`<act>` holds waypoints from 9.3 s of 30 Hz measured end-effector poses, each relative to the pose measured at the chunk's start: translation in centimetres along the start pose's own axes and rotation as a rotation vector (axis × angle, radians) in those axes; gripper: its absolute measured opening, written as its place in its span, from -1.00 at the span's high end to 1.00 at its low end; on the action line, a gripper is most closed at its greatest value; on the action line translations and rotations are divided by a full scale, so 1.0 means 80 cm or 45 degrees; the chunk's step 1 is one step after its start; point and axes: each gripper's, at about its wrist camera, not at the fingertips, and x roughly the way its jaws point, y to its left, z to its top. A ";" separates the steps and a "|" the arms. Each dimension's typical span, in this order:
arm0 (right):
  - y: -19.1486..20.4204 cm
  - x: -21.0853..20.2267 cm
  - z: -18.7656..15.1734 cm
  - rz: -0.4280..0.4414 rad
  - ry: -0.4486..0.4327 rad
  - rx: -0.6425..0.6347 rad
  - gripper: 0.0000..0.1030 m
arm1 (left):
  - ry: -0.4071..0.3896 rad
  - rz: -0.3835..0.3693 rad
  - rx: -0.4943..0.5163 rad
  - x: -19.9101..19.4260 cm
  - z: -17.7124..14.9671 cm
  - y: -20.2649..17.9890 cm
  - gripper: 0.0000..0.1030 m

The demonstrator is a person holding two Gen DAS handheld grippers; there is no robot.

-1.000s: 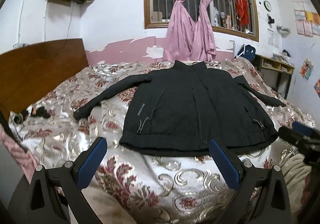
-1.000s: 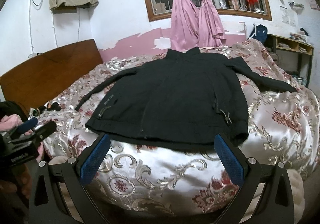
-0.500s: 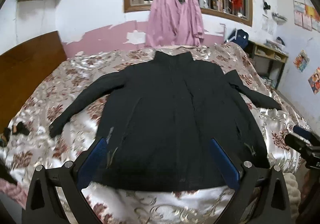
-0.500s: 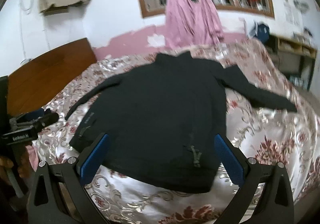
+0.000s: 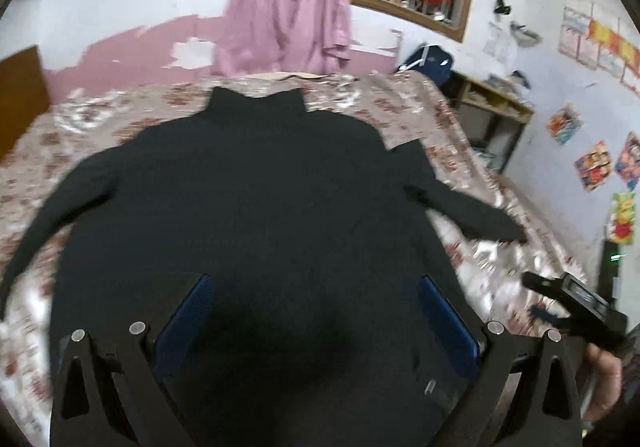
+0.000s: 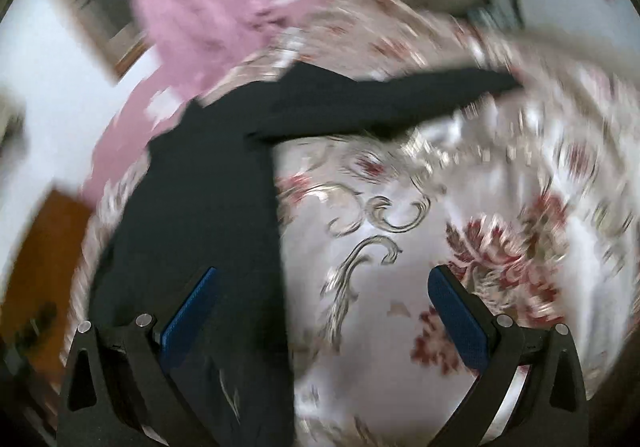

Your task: Fold large clothes

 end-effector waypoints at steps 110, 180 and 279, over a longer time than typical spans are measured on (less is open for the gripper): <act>0.347 0.164 0.063 0.234 -0.083 -0.935 -0.57 | -0.008 0.312 -0.206 0.150 0.144 0.303 0.88; 0.438 0.319 -0.016 0.132 -0.002 -1.085 -0.97 | -0.525 0.280 -1.434 -0.028 0.016 0.626 0.85; 0.260 0.168 0.091 -0.051 -0.307 -0.814 -0.31 | 0.022 0.191 -0.284 0.144 0.138 0.342 -0.68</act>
